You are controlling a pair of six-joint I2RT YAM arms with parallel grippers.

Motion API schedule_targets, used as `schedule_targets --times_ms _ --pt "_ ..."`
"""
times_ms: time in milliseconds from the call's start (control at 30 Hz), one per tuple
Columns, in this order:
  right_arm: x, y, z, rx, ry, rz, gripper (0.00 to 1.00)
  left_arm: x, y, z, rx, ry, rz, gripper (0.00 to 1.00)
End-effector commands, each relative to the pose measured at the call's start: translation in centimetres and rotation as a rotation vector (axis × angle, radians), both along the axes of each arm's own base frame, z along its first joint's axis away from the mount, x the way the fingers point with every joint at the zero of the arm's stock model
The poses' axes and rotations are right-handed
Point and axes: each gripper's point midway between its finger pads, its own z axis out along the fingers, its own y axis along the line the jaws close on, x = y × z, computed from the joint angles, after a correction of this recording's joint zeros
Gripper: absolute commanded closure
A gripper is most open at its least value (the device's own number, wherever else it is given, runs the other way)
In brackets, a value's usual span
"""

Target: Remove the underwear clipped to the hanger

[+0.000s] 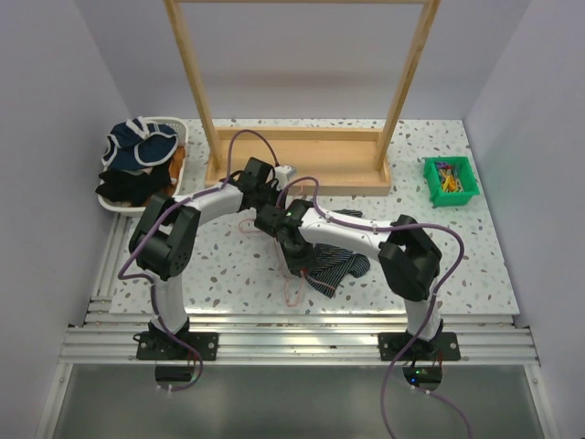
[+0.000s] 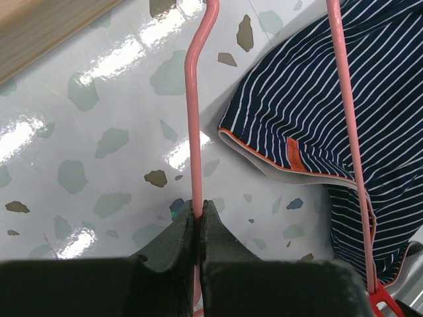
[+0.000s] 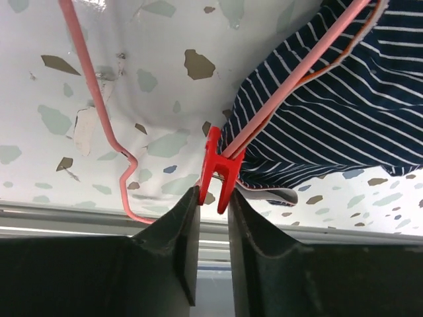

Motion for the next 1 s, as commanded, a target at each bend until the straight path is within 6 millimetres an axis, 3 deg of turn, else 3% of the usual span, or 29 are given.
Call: schedule_targets --times_ms 0,33,100,267,433,533,567,600,667,733,767,800,833,900,933,967 --pt "0.5 -1.0 1.0 -0.014 -0.040 -0.029 0.80 0.5 -0.8 2.5 -0.046 -0.067 -0.024 1.00" --pt "0.6 -1.2 1.1 -0.017 -0.049 -0.036 0.93 0.5 -0.7 2.4 -0.042 -0.069 -0.024 1.00" --pt "0.7 -1.7 1.6 -0.017 -0.058 -0.048 1.00 0.3 -0.7 2.3 -0.036 -0.065 -0.026 1.00" --pt "1.0 -1.9 3.3 0.054 -0.065 -0.065 1.00 0.3 -0.2 1.7 -0.014 -0.060 -0.019 1.00" --pt "1.2 -0.7 8.3 0.298 -0.089 -0.091 1.00 0.4 -0.1 1.5 -0.005 -0.063 -0.014 1.00" --pt "2.4 -2.8 10.2 0.400 -0.111 -0.179 1.00 0.5 0.0 1.6 -0.001 -0.065 -0.011 1.00" --pt "3.7 -5.8 9.9 0.327 -0.159 -0.235 1.00 0.6 0.1 1.7 0.004 -0.067 -0.009 1.00" --pt "3.7 -7.1 10.1 0.309 -0.153 -0.258 1.00 0.5 0.1 1.7 0.007 -0.065 -0.008 1.00" --pt "5.9 -13.3 10.6 0.165 -0.265 -0.383 1.00 0.3 0.4 1.8 0.016 -0.064 -0.010 1.00" --pt "7.7 -17.9 11.3 0.082 -0.356 -0.477 1.00 0.1 0.7 2.2 0.023 -0.071 -0.010 1.00" --pt "8.9 -21.2 11.7 0.072 -0.400 -0.584 1.00 -0.2 0.9 2.3 0.028 -0.067 -0.007 1.00" --pt "9.6 -23.1 11.8 0.060 -0.425 -0.624 1.00 -0.2 1.1 2.9 0.026 -0.079 -0.006 1.00" --pt "10.5 -26.6 11.9 0.027 -0.460 -0.728 1.00 -0.3 1.3 3.2 0.027 -0.079 -0.001 1.00" --pt "12.6 -29.8 12.2 0.015 -0.528 -0.810 1.00 -0.4 1.5 4.5 0.012 -0.097 0.012 1.00" --pt "13.2 -32.5 12.0 -0.003 -0.540 -0.891 1.00 -0.5 1.7 5.0 0.008 -0.098 0.018 1.00" --pt "14.9 -33.5 12.6 0.020 -0.590 -0.917 1.00 -0.4 1.8 5.6 0.002 -0.108 0.022 1.00"
